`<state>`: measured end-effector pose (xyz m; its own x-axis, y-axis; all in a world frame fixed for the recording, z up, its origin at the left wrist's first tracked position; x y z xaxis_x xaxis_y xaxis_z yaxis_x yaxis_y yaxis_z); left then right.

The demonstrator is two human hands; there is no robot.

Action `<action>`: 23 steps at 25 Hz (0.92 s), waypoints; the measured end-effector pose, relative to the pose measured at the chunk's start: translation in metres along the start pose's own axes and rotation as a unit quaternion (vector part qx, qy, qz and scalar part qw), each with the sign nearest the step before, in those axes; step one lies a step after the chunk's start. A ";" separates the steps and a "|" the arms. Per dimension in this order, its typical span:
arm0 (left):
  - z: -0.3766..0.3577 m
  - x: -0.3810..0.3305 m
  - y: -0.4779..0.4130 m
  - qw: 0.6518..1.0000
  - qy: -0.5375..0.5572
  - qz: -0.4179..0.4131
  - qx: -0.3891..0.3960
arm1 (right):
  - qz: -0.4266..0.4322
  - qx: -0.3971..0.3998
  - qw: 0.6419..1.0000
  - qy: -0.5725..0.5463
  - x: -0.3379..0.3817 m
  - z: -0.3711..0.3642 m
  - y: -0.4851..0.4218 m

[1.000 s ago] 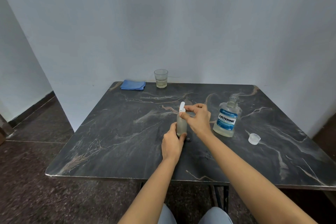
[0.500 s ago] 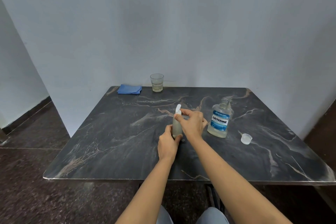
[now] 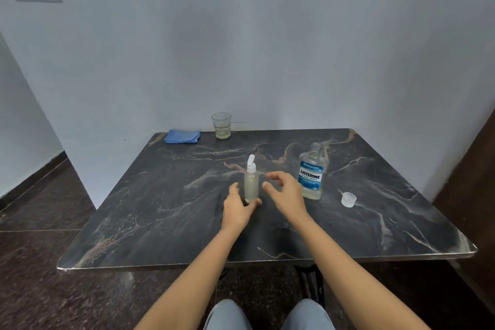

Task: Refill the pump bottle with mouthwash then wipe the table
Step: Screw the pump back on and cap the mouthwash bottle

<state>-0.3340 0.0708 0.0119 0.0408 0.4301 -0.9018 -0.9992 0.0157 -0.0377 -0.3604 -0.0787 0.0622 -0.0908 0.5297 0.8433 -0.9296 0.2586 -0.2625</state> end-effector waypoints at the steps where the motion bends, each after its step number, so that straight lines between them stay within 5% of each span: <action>1: 0.000 -0.002 0.005 1.000 0.003 0.007 -0.029 | -0.001 -0.019 1.000 0.009 -0.007 0.009 0.007; 5: -0.013 -0.020 0.033 0.992 0.004 -0.044 -0.117 | 0.002 -0.100 0.991 0.084 -0.033 0.050 0.029; 9: -0.048 -0.048 0.045 0.995 0.048 -0.081 -0.046 | -0.014 -0.177 0.951 0.253 -0.058 0.098 0.021; 15: -0.079 -0.077 0.024 0.995 0.045 -0.086 0.011 | -0.165 0.032 0.892 0.419 -0.090 0.123 -0.012; 19: -0.083 -0.086 0.003 0.996 0.047 -0.077 0.017 | -0.181 0.061 0.915 0.355 -0.102 0.130 -0.027; 23: -0.082 -0.102 -0.016 0.992 0.076 -0.080 0.059 | -0.171 -0.076 0.980 0.067 -0.073 0.156 -0.038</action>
<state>-0.3221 -0.0469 0.0694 0.1893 0.2736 -0.9430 -0.9728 0.1828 -0.1423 -0.3740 -0.2530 0.0833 0.2741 0.4904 0.8273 -0.8322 0.5520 -0.0515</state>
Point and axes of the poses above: each hand's wrist, its own y-axis away from the middle knuckle, its own z-axis out of the back of the hand, x = y × z, the point moved 4 cm from there along -y, towards the middle knuckle
